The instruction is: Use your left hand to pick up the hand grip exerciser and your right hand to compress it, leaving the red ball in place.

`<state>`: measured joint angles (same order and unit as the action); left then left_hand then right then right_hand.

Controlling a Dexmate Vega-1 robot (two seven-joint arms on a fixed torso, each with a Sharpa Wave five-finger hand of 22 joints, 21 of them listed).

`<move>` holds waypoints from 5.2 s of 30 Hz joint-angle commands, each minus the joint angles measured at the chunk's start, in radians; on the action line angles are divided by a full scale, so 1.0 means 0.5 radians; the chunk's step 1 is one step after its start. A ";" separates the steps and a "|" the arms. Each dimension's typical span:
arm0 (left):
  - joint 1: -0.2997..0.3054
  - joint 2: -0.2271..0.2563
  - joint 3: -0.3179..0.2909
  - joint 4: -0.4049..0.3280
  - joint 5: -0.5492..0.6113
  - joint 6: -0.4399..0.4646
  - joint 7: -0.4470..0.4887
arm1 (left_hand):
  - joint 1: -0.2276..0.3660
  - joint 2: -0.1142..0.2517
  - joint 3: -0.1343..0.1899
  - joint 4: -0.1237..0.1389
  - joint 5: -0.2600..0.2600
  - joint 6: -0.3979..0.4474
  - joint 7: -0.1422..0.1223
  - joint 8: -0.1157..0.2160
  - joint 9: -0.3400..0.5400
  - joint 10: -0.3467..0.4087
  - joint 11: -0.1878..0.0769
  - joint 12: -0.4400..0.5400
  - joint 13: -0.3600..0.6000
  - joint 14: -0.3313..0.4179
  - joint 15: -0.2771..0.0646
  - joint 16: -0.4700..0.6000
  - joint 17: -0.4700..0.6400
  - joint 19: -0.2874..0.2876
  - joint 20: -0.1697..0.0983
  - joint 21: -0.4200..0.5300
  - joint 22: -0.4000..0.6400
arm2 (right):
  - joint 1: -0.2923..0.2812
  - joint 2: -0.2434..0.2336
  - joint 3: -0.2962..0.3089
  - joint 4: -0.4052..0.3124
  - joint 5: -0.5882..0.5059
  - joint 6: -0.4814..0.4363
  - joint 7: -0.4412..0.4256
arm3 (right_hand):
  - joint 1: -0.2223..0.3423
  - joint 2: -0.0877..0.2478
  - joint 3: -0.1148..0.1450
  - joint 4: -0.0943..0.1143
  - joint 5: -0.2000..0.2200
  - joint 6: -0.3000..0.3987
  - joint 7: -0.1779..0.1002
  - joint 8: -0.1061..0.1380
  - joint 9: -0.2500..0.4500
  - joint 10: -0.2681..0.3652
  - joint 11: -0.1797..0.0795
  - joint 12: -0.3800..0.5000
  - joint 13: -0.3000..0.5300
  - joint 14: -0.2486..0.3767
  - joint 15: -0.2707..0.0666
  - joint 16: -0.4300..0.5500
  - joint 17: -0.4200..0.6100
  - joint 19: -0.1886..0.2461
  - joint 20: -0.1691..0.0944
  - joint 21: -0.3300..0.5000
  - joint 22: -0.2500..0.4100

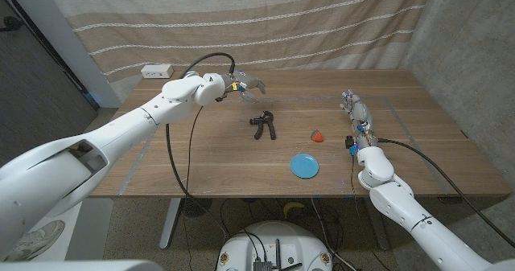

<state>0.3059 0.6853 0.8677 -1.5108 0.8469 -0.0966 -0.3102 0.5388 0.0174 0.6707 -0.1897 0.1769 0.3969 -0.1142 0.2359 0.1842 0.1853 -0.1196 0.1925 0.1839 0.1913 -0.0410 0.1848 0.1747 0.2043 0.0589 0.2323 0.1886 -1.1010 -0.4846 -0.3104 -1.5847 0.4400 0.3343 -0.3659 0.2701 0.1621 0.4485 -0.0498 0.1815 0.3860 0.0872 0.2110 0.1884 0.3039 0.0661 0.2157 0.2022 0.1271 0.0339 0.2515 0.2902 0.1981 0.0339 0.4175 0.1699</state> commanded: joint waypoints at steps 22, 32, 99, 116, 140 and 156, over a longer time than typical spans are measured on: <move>-0.183 -0.133 0.212 0.391 0.048 -0.290 0.215 | 0.200 -0.102 -0.052 -0.005 0.000 0.119 -0.027 0.046 0.004 0.080 -0.068 0.021 0.005 0.074 -0.132 0.018 0.003 0.130 -0.057 0.029 0.002 | 0.075 -0.003 -0.006 0.092 0.067 -0.026 0.050 | -0.039 0.001 -0.003 -0.009 0.000 0.050 0.013 0.014 0.011 0.030 0.000 0.007 0.014 0.011 0.006 0.015 0.004 0.021 0.012 -0.033 0.009; -0.192 -0.152 0.248 0.443 0.064 -0.298 0.278 | 0.273 -0.093 -0.056 0.001 0.004 0.154 -0.014 0.055 0.005 0.107 -0.059 0.022 0.005 0.094 -0.133 0.019 0.004 0.161 -0.052 0.035 0.004 | 0.075 -0.009 -0.005 0.092 0.074 -0.029 0.049 | -0.044 0.002 -0.004 -0.008 0.000 0.071 0.024 0.018 0.012 0.041 0.005 0.009 0.014 0.013 0.010 0.017 0.004 0.022 0.013 -0.040 0.009; -0.324 -0.362 0.475 1.002 -0.033 -0.513 0.696 | 0.511 -0.038 -0.165 0.014 -0.001 0.397 0.006 0.092 0.005 0.312 -0.088 0.047 0.006 0.233 -0.215 0.039 0.009 0.287 -0.101 0.067 0.012 | 0.113 -0.015 -0.012 0.144 0.095 -0.024 0.082 | -0.065 0.002 -0.004 -0.016 0.001 0.102 0.032 0.007 0.017 0.065 0.025 0.006 0.019 0.020 0.017 0.021 0.002 0.044 0.021 -0.087 0.011; -0.363 -0.429 0.550 1.163 -0.079 -0.558 0.767 | 0.557 -0.035 -0.200 0.018 -0.001 0.465 0.010 0.104 0.007 0.360 -0.104 0.047 0.007 0.269 -0.230 0.043 0.011 0.322 -0.113 0.078 0.014 | 0.136 -0.013 -0.016 0.171 0.101 -0.024 0.093 | -0.073 0.000 -0.006 -0.016 0.000 0.107 0.038 0.005 0.018 0.066 0.025 0.004 0.020 0.018 0.022 0.020 0.001 0.047 0.023 -0.099 0.011; -0.458 -0.523 0.660 1.291 -0.111 -0.529 0.618 | 0.663 0.031 -0.263 0.023 0.004 0.627 0.018 0.136 0.021 0.369 -0.095 0.021 0.010 0.251 -0.216 0.024 0.014 0.315 -0.108 0.073 0.018 | 0.171 -0.006 -0.018 0.221 0.116 -0.013 0.117 | -0.089 -0.001 -0.011 -0.011 -0.002 0.112 0.038 0.002 0.019 0.068 0.027 0.002 0.022 0.024 0.025 0.023 0.002 0.061 0.024 -0.112 0.011; -0.473 -0.561 0.715 1.373 -0.096 -0.519 0.741 | 0.950 0.056 -0.341 0.008 0.035 1.190 0.133 0.432 0.144 0.531 -0.132 0.041 0.010 0.319 -0.278 0.032 0.013 0.364 -0.143 0.088 0.019 | 0.192 -0.012 -0.015 0.247 0.118 -0.030 0.111 | -0.096 0.000 -0.012 -0.010 -0.002 0.114 0.034 0.000 0.019 0.066 0.023 0.000 0.022 0.025 0.024 0.023 0.002 0.064 0.025 -0.122 0.012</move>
<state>0.0753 0.4196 1.2064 -0.8544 0.7957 -0.3619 0.0328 0.9876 0.0337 0.5060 -0.1878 0.1888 0.9153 -0.0749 0.4367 0.2088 0.4343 -0.1825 0.2058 0.1837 0.3396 -0.0433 0.1982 0.1794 0.3742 -0.0145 0.2714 0.1931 -1.0103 -0.4877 -0.3195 -1.4683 0.4999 0.3266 -0.3060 0.2303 0.1595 0.4445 -0.0537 0.1815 0.4394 0.1051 0.2147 0.1929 0.3286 0.0768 0.2157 0.2117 0.1342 0.0413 0.2583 0.2877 0.2232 0.0447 0.3584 0.1698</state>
